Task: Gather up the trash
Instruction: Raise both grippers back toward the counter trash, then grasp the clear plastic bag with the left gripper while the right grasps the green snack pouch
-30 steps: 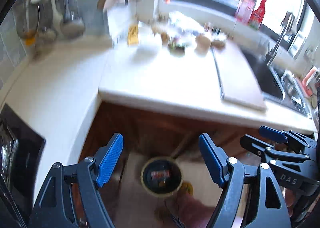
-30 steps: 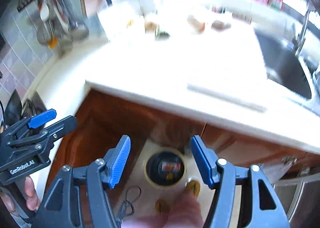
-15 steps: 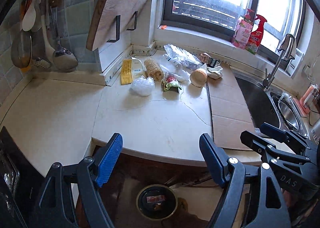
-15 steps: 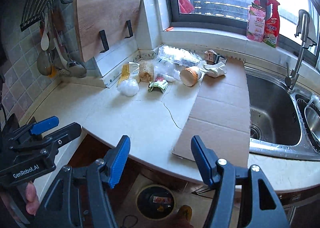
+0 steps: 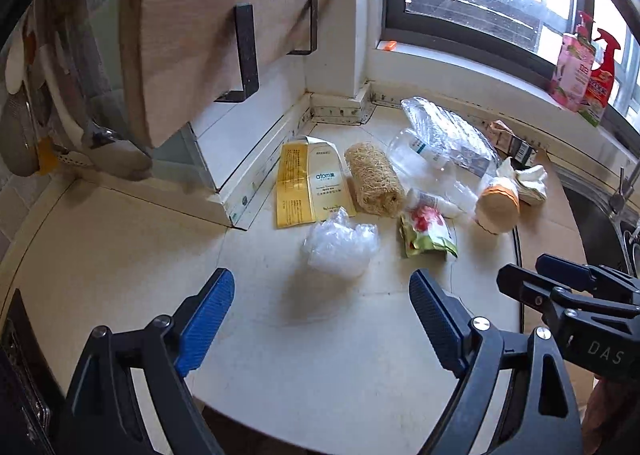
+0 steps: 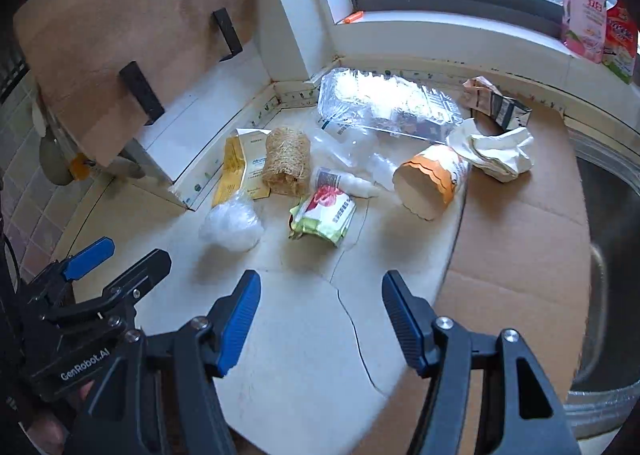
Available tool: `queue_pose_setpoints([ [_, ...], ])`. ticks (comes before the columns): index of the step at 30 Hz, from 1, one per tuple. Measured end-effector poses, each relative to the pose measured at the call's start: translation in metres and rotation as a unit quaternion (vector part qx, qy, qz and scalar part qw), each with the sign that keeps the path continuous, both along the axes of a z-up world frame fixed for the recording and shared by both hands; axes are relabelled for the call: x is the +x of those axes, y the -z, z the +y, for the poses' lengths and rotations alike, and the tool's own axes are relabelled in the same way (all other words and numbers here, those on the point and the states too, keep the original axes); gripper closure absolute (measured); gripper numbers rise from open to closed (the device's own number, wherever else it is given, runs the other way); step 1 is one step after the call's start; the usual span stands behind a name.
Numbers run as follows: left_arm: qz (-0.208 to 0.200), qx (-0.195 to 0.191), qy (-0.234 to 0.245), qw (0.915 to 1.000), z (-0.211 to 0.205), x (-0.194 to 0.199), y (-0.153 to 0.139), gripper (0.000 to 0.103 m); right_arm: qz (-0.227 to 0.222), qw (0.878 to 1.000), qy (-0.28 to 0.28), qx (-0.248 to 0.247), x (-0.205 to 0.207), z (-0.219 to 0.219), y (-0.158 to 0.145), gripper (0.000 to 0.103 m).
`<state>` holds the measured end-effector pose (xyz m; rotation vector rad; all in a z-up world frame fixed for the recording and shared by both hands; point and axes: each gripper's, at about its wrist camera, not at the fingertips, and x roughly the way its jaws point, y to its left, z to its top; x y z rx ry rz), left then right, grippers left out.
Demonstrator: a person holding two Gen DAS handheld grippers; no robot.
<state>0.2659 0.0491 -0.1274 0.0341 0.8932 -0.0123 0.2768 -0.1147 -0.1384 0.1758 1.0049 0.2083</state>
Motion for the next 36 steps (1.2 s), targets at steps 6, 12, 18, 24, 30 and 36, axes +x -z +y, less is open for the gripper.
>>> queue_pose_setpoints([
  [6, 0.036, -0.006, -0.017, 0.9992, 0.001, 0.048, 0.028, 0.015, 0.046, 0.999, 0.000, -0.012, 0.071, 0.011, 0.034, 0.039],
  [12, 0.071, -0.005, -0.017, 0.9973, 0.002, 0.073, 0.053, 0.015, 0.088, 0.995, -0.007, -0.045, 0.100, 0.025, 0.063, 0.039],
  [18, 0.078, -0.024, -0.009, 0.9966, 0.008, 0.086, 0.063, 0.015, 0.083, 0.994, -0.020, -0.072, 0.105, 0.031, 0.072, 0.041],
  [24, 0.095, -0.071, 0.003, 0.9929, 0.012, 0.098, 0.071, 0.018, 0.074, 0.994, -0.039, -0.076, 0.106, 0.039, 0.070, 0.068],
  [30, 0.104, -0.131, 0.017, 0.9858, 0.013, 0.104, 0.076, 0.051, 0.074, 0.994, -0.051, -0.057, 0.101, 0.040, 0.069, 0.081],
  [36, 0.094, -0.107, 0.025, 0.9895, 0.002, 0.098, 0.066, 0.065, 0.082, 0.995, -0.047, -0.013, 0.090, 0.023, 0.064, 0.084],
])
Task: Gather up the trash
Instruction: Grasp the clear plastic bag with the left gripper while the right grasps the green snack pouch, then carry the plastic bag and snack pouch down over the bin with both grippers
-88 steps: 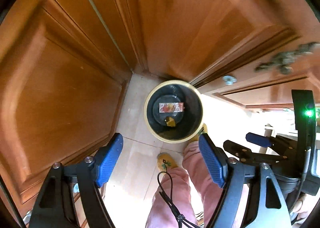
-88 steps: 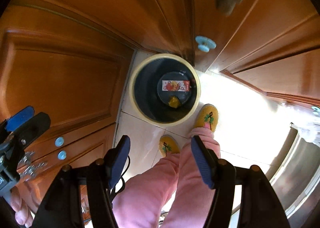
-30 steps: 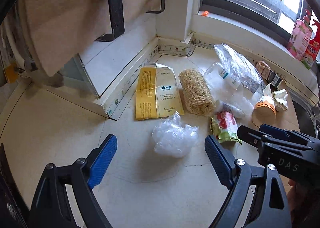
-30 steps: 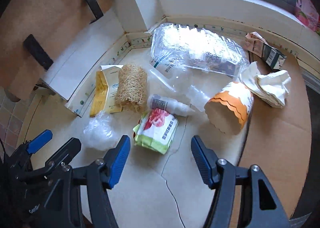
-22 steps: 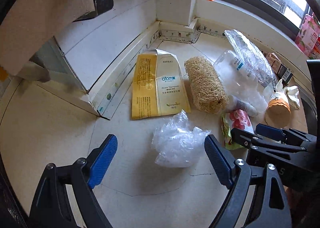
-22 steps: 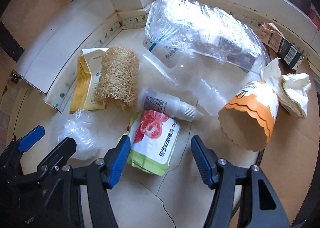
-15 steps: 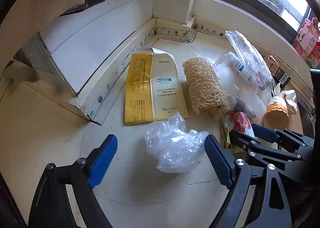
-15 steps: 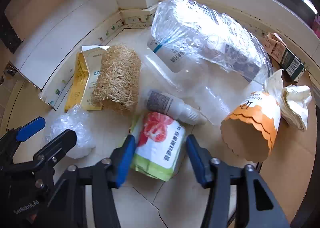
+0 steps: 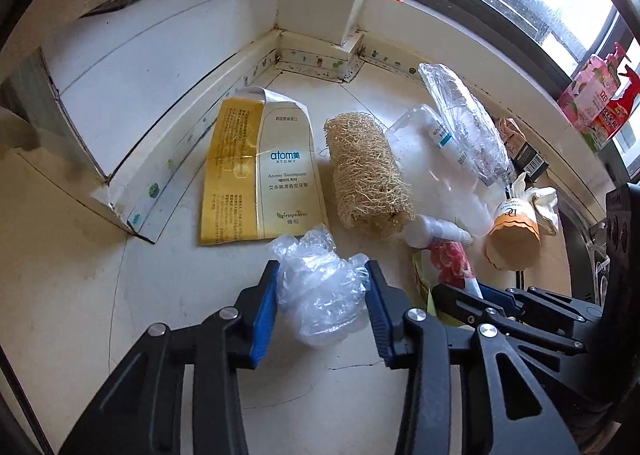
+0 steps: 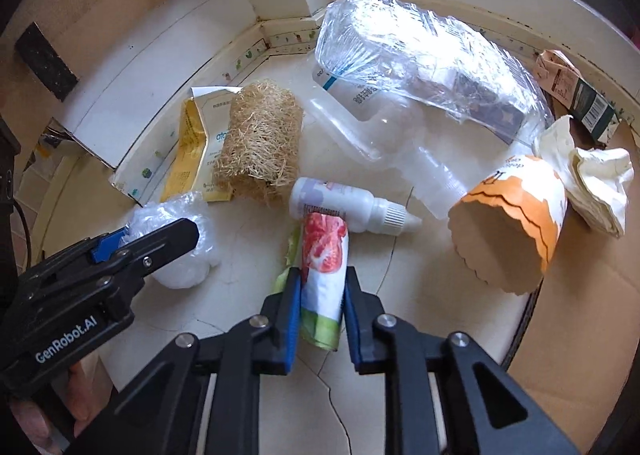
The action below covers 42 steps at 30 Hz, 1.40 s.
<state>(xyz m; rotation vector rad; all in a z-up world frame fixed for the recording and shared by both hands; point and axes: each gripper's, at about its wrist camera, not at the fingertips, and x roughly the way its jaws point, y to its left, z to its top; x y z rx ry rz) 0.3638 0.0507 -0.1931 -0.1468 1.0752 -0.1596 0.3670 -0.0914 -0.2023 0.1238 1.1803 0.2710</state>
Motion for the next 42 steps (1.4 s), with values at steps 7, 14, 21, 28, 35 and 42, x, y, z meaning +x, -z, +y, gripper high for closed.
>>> queue_pose_setpoints([
  [7, -0.027, 0.009, 0.003, 0.9996, 0.001, -0.039, -0.032, 0.068, -0.006, 0.997, 0.021, 0.069, -0.029, -0.027, -0.020, 0.084],
  [14, -0.059, 0.010, 0.028, 0.9978, -0.003, -0.101, -0.073, 0.068, -0.041, 0.994, 0.028, 0.095, -0.083, -0.031, -0.062, 0.085],
  [21, -0.069, 0.005, 0.045, 0.9966, 0.002, -0.171, -0.102, 0.068, -0.070, 0.992, 0.030, 0.098, -0.150, -0.020, -0.096, 0.085],
  [28, -0.069, 0.011, 0.060, 0.9957, 0.009, -0.244, -0.117, 0.068, -0.085, 0.991, 0.026, 0.096, -0.224, -0.008, -0.113, 0.085],
  [35, -0.082, 0.007, 0.076, 0.9937, 0.020, -0.306, -0.128, 0.068, -0.096, 0.990, 0.036, 0.092, -0.293, -0.004, -0.122, 0.084],
  [42, -0.086, -0.019, 0.091, 0.9919, 0.024, -0.345, -0.121, 0.068, -0.094, 0.992, 0.040, 0.075, -0.341, 0.002, -0.117, 0.084],
])
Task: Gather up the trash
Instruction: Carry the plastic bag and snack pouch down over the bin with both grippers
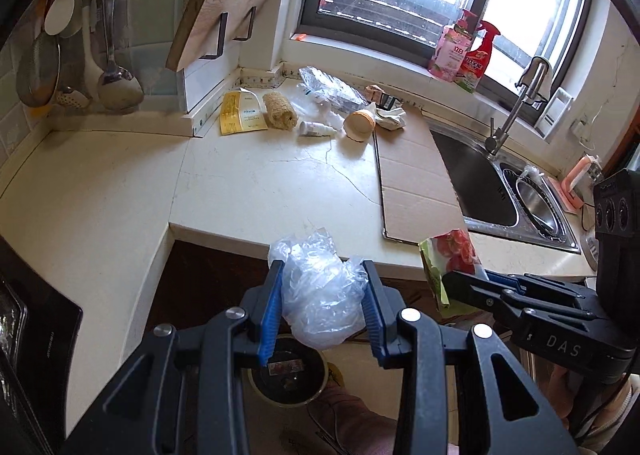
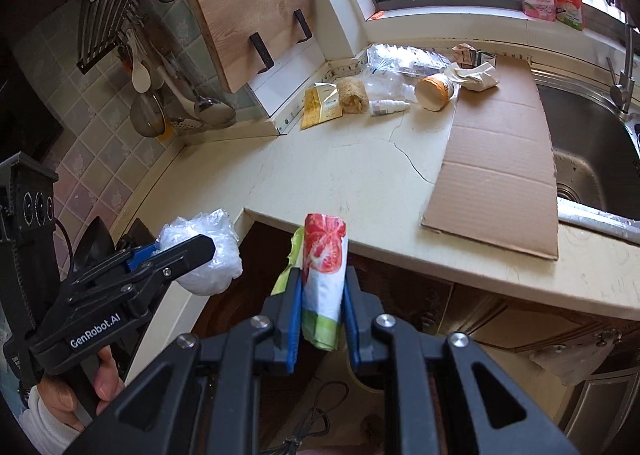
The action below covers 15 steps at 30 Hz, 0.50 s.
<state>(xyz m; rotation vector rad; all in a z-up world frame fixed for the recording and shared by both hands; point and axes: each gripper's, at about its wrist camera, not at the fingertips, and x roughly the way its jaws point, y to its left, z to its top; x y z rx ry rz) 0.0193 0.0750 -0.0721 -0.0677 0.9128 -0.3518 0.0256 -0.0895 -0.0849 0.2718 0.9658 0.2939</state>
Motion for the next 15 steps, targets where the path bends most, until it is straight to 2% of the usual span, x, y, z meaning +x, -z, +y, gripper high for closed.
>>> queue_pose_setpoints([
  [7, 0.015, 0.002, 0.016, 0.9998, -0.008, -0.019, 0.031, 0.068, 0.022, 0.999, -0.007, -0.030, -0.025, 0.007, 0.023, 0.084],
  [15, 0.088, 0.027, 0.035, 0.9951, -0.025, -0.017, 0.101, 0.068, 0.075, 0.997, 0.000, -0.029, -0.028, 0.003, 0.081, 0.084],
])
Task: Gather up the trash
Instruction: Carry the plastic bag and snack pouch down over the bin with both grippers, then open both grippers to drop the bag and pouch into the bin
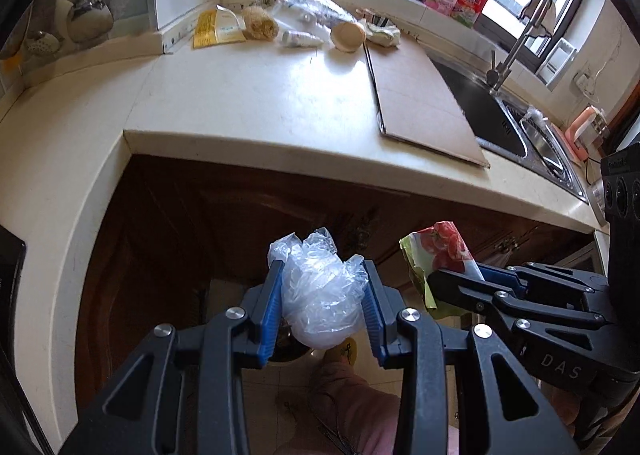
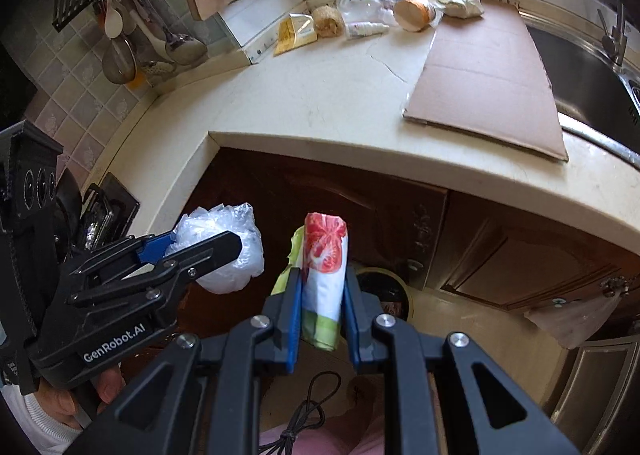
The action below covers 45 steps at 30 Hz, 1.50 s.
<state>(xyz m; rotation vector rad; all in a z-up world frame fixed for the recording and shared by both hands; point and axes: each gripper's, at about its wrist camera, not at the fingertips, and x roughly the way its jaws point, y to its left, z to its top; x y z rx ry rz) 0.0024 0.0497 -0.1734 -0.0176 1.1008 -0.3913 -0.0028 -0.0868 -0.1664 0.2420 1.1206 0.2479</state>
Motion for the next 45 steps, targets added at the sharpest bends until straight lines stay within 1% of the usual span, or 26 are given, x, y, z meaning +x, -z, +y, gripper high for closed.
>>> queue_pose_setpoints([
  [8, 0.063, 0.029, 0.007, 0.9975, -0.012, 0.010, 0.081, 0.068, 0.071, 0.997, 0.003, -0.004, 0.009, -0.001, 0.086, 0.084],
  [12, 0.092, 0.049, 0.000, 0.9946, -0.014, 0.020, 0.126, 0.068, 0.097, 0.995, -0.007, -0.013, 0.015, 0.002, 0.126, 0.084],
  [15, 0.106, 0.063, -0.007, 0.9924, -0.015, 0.026, 0.158, 0.068, 0.117, 0.993, -0.008, -0.019, 0.020, 0.001, 0.161, 0.084],
  [18, 0.128, 0.073, -0.018, 0.9889, -0.013, 0.033, 0.198, 0.068, 0.137, 0.990, -0.006, -0.018, 0.027, -0.001, 0.199, 0.084],
  [21, 0.151, 0.075, -0.029, 0.9853, -0.008, 0.040, 0.238, 0.067, 0.162, 0.987, -0.009, -0.020, 0.031, -0.004, 0.243, 0.084],
  [25, 0.188, 0.063, -0.040, 0.9792, -0.002, 0.046, 0.286, 0.066, 0.211, 0.977, -0.013, -0.020, 0.038, -0.004, 0.301, 0.083],
  [28, 0.211, 0.055, -0.044, 0.9749, 0.002, 0.049, 0.316, 0.065, 0.234, 0.972, -0.019, -0.021, 0.044, 0.001, 0.332, 0.082],
  [30, 0.222, 0.050, -0.041, 0.9728, 0.003, 0.048, 0.332, 0.063, 0.245, 0.969, -0.025, -0.027, 0.047, 0.004, 0.346, 0.081],
  [31, 0.226, 0.052, -0.039, 0.9719, 0.002, 0.047, 0.341, 0.060, 0.249, 0.968, -0.027, -0.028, 0.050, 0.007, 0.351, 0.081],
  [32, 0.229, 0.053, -0.037, 0.9713, 0.001, 0.048, 0.346, 0.054, 0.253, 0.967, -0.030, -0.029, 0.052, 0.008, 0.356, 0.081],
  [33, 0.232, 0.054, -0.035, 0.9706, 0.000, 0.050, 0.351, 0.050, 0.256, 0.966, -0.031, -0.031, 0.055, 0.009, 0.360, 0.080],
  [34, 0.233, 0.056, -0.035, 0.9701, 0.000, 0.052, 0.355, 0.041, 0.258, 0.965, -0.033, -0.032, 0.057, 0.009, 0.364, 0.080],
  [35, 0.233, 0.059, -0.037, 0.9700, 0.002, 0.053, 0.357, 0.034, 0.260, 0.964, -0.035, -0.033, 0.059, 0.010, 0.367, 0.080],
  [38, 0.231, 0.067, -0.044, 0.9698, 0.005, 0.054, 0.360, 0.030, 0.266, 0.962, -0.040, -0.039, 0.065, 0.012, 0.377, 0.079],
  [45, 0.240, 0.070, -0.073, 0.9655, 0.026, 0.054, 0.367, 0.029, 0.271, 0.961, -0.047, -0.041, 0.071, 0.017, 0.386, 0.072],
])
